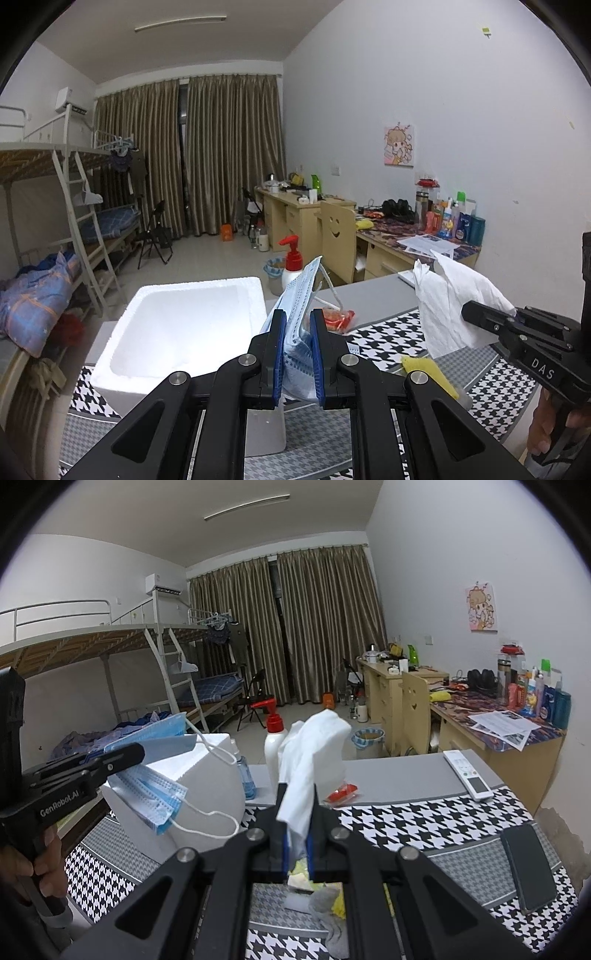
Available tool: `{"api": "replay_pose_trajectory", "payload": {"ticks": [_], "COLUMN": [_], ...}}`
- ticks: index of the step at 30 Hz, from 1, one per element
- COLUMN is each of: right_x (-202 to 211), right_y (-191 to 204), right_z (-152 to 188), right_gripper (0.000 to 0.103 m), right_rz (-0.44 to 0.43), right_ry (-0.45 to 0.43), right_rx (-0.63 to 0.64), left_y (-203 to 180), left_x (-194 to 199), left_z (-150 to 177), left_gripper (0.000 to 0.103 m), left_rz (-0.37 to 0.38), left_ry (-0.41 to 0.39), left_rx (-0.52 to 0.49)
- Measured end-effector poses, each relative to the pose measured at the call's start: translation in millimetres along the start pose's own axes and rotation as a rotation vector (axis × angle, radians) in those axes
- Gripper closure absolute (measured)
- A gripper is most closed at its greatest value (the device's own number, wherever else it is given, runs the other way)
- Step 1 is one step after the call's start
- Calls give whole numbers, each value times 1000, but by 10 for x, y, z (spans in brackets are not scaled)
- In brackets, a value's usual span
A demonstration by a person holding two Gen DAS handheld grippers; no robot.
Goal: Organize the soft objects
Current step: 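Carry the mask over the foam box with the left tool while the right tool carries the tissue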
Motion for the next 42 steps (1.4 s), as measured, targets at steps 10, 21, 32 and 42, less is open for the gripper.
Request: {"api": "replay_pose_trajectory", "payload": {"ticks": [10,21,32,42], "right_x": [-82,-171,-228,-298], "right_y": [120,256,500,721], "right_z": [-96,-187,-289,-378], "right_gripper": [93,93,93,93], "right_rz": [-22,-57,-111,-141], "right_ry": [7,8,-1,14], "right_rx": [24,42,86,133], "left_y": [85,275,460,607], "left_x": [-13,20,69,33], "left_z": [-75,-132,-181,-207], "left_gripper": [89,89,89,89], "left_rz": [-16,-59,-105,-162], "left_ry": [-15,-37,-52,-33], "left_rx": [10,42,78,113]}}
Point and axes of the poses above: each gripper's, at about its wrist camera, not at the fingertips, and x roughly against the way its jaws point, y to its left, z to its underside, the point moved 1 cm from there along -x, roughly the way its jaws point, and after that the axes turned 10 degrees about y, right-handed, at the moved point
